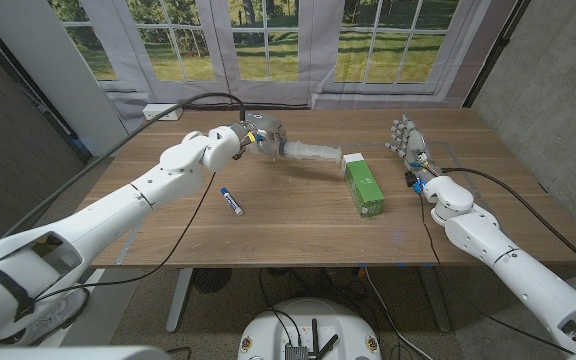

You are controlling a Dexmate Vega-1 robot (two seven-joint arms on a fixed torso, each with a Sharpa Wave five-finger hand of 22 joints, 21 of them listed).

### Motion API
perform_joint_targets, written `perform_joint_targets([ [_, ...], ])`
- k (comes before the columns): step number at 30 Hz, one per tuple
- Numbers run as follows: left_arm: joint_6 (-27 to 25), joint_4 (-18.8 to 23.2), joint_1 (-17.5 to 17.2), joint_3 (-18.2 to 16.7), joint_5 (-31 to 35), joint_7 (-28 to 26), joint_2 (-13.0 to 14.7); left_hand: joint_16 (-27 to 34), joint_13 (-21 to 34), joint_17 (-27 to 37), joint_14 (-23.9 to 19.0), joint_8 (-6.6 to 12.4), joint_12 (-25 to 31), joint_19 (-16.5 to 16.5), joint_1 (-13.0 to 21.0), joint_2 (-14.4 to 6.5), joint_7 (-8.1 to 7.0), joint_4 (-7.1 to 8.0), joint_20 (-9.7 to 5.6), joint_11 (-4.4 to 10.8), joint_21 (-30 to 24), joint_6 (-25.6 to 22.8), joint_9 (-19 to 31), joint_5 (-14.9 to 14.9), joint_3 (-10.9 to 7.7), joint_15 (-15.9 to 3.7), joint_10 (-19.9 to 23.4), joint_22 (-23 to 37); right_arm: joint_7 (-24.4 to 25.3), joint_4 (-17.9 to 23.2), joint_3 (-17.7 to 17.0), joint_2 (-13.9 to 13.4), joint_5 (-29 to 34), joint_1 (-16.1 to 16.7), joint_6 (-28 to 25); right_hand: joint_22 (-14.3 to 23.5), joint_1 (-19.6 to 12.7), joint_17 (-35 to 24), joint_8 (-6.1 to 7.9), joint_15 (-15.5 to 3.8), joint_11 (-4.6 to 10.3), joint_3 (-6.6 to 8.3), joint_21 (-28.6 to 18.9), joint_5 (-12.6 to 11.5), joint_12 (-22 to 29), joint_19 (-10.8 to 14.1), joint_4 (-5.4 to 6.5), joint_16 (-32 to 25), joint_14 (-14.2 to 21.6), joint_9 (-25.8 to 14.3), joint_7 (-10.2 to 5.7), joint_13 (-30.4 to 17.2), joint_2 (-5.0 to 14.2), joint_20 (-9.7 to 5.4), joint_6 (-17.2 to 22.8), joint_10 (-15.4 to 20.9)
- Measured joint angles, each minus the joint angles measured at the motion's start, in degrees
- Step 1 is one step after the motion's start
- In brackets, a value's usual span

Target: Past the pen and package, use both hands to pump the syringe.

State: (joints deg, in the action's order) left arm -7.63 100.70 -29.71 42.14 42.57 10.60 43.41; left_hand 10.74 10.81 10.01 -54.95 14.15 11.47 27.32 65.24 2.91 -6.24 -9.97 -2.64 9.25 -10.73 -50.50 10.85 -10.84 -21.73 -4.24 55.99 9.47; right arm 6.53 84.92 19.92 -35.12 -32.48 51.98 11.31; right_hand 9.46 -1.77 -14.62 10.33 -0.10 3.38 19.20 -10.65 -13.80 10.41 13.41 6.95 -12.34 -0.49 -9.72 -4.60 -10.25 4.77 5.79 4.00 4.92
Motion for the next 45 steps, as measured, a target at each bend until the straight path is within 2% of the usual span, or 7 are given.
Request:
perform_joint_targets([
  [8,-2.37,1.46,-1.2,-1.5,-2.55,-0.75,-0.56,-0.01,0.0,0.02,0.29,-0.23,-0.06,0.0,0.0,0.0,0.0,-0.08,0.0,0.01,0.0,-0.01,0.0,-0.19,0.19,-0.3,0.0,-0.01,1.69,3.1,-0.44,-1.33,1.85,1.14,-0.14,0.0,0.0,0.0,0.31,-1.2,0.06,0.0,0.0,0.0,0.41,-0.16,0.0,-0.46,0.72,0.0,-0.09,0.0,0.0,-3.9,1.13,1.4],
  [11,-3.53,2.27,-1.94,-2.13,-3.53,-1.08,-0.97,-0.14,0.0,-0.09,0.28,-0.4,-0.22,0.0,0.0,0.0,0.01,-0.08,0.0,0.01,0.0,-0.01,0.0,-0.19,0.19,-0.31,0.0,0.0,2.89,4.65,-0.67,-2.1,3.29,1.7,-0.48,0.0,0.0,0.0,0.31,-1.46,0.0,0.17,0.0,0.0,0.62,-0.07,-0.17,-0.46,0.82,0.0,-0.09,0.0,0.0,-4.78,1.13,1.45],
  [17,-6.13,3.31,-2.81,-2.62,-5.34,-1.68,-1.59,-0.17,0.01,-0.24,0.28,-0.42,-0.32,0.0,0.0,0.0,0.01,-0.07,0.0,0.01,0.0,-0.02,-0.01,-0.19,0.19,-0.32,-0.01,-0.15,4.42,7.42,-1.03,-3.5,5.46,2.71,-0.93,0.0,0.0,0.26,0.31,-1.46,0.31,0.32,0.0,0.0,0.62,-0.09,-0.32,-0.46,0.82,0.0,0.1,0.0,0.0,-4.76,1.74,1.76],
  [20,-7.92,4.26,-3.47,-2.82,-6.11,-2.05,-2.08,-0.18,0.19,-0.28,0.27,-0.43,-0.44,0.0,0.0,0.0,0.03,-0.07,0.0,0.01,0.0,-0.04,-0.02,-0.19,0.19,-0.32,-0.01,-0.15,5.93,9.0,-1.24,-4.26,7.78,3.41,-1.18,0.0,0.0,0.26,0.31,-1.46,0.0,0.32,0.0,0.0,0.62,-0.79,-0.32,-0.46,0.82,0.0,-0.1,0.0,0.0,-4.03,1.94,2.08],
  [26,-10.48,5.54,-4.1,-2.83,-7.26,-2.75,-2.57,-0.38,0.36,-0.3,0.49,-0.65,-0.27,0.0,0.0,0.0,0.09,-0.07,0.0,0.1,0.0,-0.11,-0.04,-0.19,0.19,-0.71,0.07,-0.14,7.79,11.7,-1.69,-5.38,10.44,4.8,-1.49,0.0,0.0,0.26,0.31,-1.45,-0.01,0.32,0.0,0.0,0.62,-0.58,-0.32,-0.46,0.82,0.0,-0.1,0.0,0.0,-3.41,1.94,2.07],
  [37,-13.86,7.24,-5.05,-2.46,-9.42,-5.11,-4.06,-0.45,0.35,-0.25,0.49,-1.08,-0.21,0.0,0.0,0.0,0.11,-0.07,0.0,0.2,0.0,-0.5,-0.08,-0.18,0.19,-0.72,-0.03,-0.14,12.48,16.16,-3.02,-6.62,16.38,7.81,-2.52,0.0,0.0,0.53,0.31,-1.66,0.3,0.56,0.0,0.0,0.62,-0.37,-0.56,-0.46,1.03,0.0,-0.4,0.0,0.0,-3.66,2.87,2.38],
  [45,-14.49,6.75,-6.06,-1.99,-11.51,-9.27,-5.87,-0.61,0.33,-0.25,0.48,-1.14,-0.22,0.0,0.0,0.0,0.12,-0.07,0.0,0.19,0.0,-0.5,-0.03,-0.16,0.19,-0.71,-0.02,-0.14,15.32,19.92,-4.5,-7.51,20.14,10.62,-3.82,0.0,0.0,0.53,0.31,-1.66,0.51,0.56,0.0,0.0,0.62,-0.58,-0.56,-0.46,1.03,0.0,-0.4,0.0,0.0,-3.86,2.87,2.59],
])
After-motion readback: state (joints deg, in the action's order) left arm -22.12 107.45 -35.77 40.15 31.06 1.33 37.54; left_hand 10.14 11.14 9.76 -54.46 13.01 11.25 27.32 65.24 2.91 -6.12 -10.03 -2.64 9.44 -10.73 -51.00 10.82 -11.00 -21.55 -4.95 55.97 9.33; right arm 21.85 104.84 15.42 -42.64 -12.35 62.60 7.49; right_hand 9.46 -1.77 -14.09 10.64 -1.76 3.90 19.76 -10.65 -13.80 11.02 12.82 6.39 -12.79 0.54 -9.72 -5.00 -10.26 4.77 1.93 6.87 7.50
